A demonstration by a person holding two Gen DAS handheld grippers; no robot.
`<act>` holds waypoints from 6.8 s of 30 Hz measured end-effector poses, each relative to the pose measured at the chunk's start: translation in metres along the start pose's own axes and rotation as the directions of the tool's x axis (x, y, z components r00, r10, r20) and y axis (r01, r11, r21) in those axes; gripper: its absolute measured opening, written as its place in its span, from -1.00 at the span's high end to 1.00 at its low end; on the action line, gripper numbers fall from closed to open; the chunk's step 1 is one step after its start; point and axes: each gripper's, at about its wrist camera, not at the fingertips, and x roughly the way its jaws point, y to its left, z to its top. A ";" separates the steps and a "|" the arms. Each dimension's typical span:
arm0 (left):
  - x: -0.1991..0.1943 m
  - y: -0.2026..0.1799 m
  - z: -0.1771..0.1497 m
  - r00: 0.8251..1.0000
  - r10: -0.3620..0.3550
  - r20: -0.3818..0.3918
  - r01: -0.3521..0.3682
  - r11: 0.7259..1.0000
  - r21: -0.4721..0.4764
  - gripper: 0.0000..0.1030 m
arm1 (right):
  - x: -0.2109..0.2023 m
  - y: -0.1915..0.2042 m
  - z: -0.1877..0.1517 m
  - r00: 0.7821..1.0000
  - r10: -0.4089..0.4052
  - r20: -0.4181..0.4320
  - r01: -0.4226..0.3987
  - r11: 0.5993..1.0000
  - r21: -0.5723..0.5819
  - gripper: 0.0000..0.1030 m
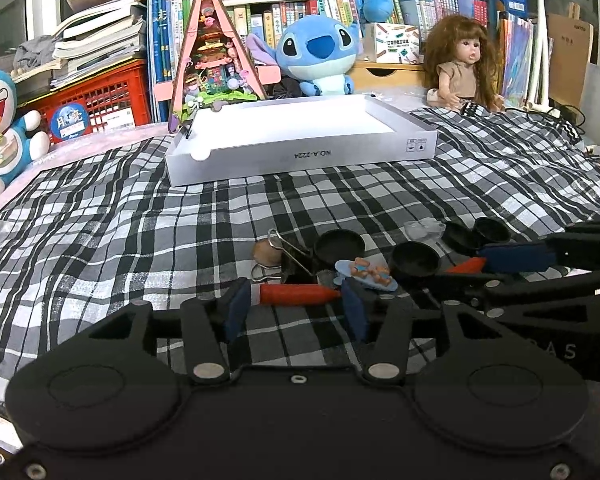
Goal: Organize rigid objects
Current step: 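Carry the red sticks in both tools over the white tray, then lower the left tool's red stick into the tray while the right tool lowers its stick, then open the left tool to drop its red stick while the right tool drops its stick, then move both tools back from the tray toward the items on the cloth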
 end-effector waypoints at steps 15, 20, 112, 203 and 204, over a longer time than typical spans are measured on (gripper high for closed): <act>-0.019 0.011 0.011 1.000 -0.007 0.023 0.008 1.000 -0.018 0.20 | -0.004 0.001 0.009 1.000 0.012 0.022 -0.012 1.000 0.001 0.03; -0.021 0.024 0.037 0.999 -0.021 0.024 0.023 0.998 -0.058 0.20 | -0.005 -0.005 0.026 0.999 0.021 0.037 -0.022 1.000 0.020 0.03; 0.199 0.099 0.171 0.957 -0.040 -0.287 -0.018 0.980 -0.197 0.15 | 0.188 -0.076 0.174 0.944 0.006 -0.330 0.029 0.995 0.101 -0.07; 0.001 0.042 0.020 0.987 -0.105 -0.124 0.094 0.991 -0.092 -0.09 | 0.009 -0.046 0.028 0.992 -0.028 -0.126 0.020 0.998 -0.066 -0.58; 0.002 0.041 0.020 0.986 -0.109 -0.124 0.098 0.991 -0.091 -0.07 | 0.009 -0.046 0.028 0.992 -0.032 -0.126 0.024 0.998 -0.066 -0.58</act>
